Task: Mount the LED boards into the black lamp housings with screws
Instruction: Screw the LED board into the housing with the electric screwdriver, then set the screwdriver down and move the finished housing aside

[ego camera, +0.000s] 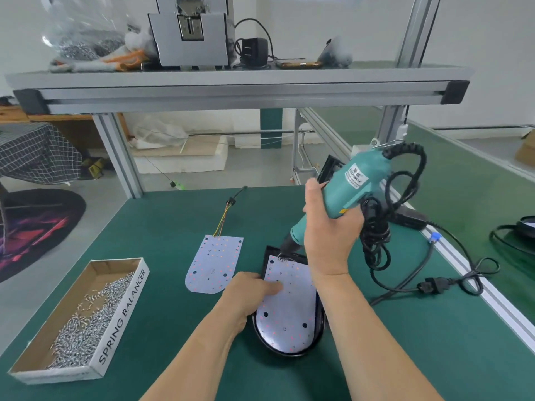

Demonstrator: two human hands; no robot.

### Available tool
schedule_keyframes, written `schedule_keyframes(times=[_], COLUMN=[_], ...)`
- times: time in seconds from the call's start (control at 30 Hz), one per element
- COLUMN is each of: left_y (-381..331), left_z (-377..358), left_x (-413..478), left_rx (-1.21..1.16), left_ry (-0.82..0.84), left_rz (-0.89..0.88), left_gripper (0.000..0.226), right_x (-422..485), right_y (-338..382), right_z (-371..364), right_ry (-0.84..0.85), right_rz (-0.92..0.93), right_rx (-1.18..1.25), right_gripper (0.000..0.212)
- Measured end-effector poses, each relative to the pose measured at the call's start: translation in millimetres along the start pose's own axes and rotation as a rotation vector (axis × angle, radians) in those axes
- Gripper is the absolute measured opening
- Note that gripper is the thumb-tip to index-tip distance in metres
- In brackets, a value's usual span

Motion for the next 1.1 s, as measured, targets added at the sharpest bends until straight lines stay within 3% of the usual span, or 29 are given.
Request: schedule_keyframes(times=[0.1, 0.23, 0.4, 0.57, 0.67, 0.8, 0.97, 1.1], left_y=[0, 6, 12, 13, 12, 13, 13, 13], left_z=[-1, 6, 12, 18, 20, 20, 23, 22], left_x=[-2, 1, 7, 9, 8, 7, 8, 8], left_rx=[-0.028, -0.113, -0.201, -0.291, -0.331, -0.348, -0.338, -0.355], left_ry=[-0.002, -0.054, -0.117, -0.21, -0.239, -0.255, -0.251, -0.245], left_rz=[-0.005, -0.021, -0.071, -0.118, -0.137, -0.13, -0.142, -0.145], left_gripper=[0.048, 0.018, 0.011, 0.011, 0.013, 0.016, 0.016, 0.013], right_x=[10, 8, -4, -21, -27, -30, -21, -4], right_y=[8, -12, -32, -51, -58, -56, -53, -62], right_z=[39, 98, 159, 202, 215, 209, 196, 177], right_ry=[-0.146, -0.305, -0.426, -0.473, -0.428, -0.358, -0.188, 0.224], right_rz=[-0.026, -0.156, -0.265, -0.427, -0.479, -0.538, -0.504, -0.499], right_rx=[-0.039, -0.059, -0.121, -0.208, -0.326, -0.69, -1.109, -1.539], right_gripper=[0.017, 0.028, 0.033, 0.065, 0.083, 0.098, 0.077, 0.044])
Point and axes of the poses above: each hand's wrist, its own x-axis towards the middle knuckle, its own z-axis out of the back of the hand, y = z × x, the point moved 6 cm from there along x, towards the middle knuckle, and after that the axes turned 14 degrees about y, right-handed, at the moved point
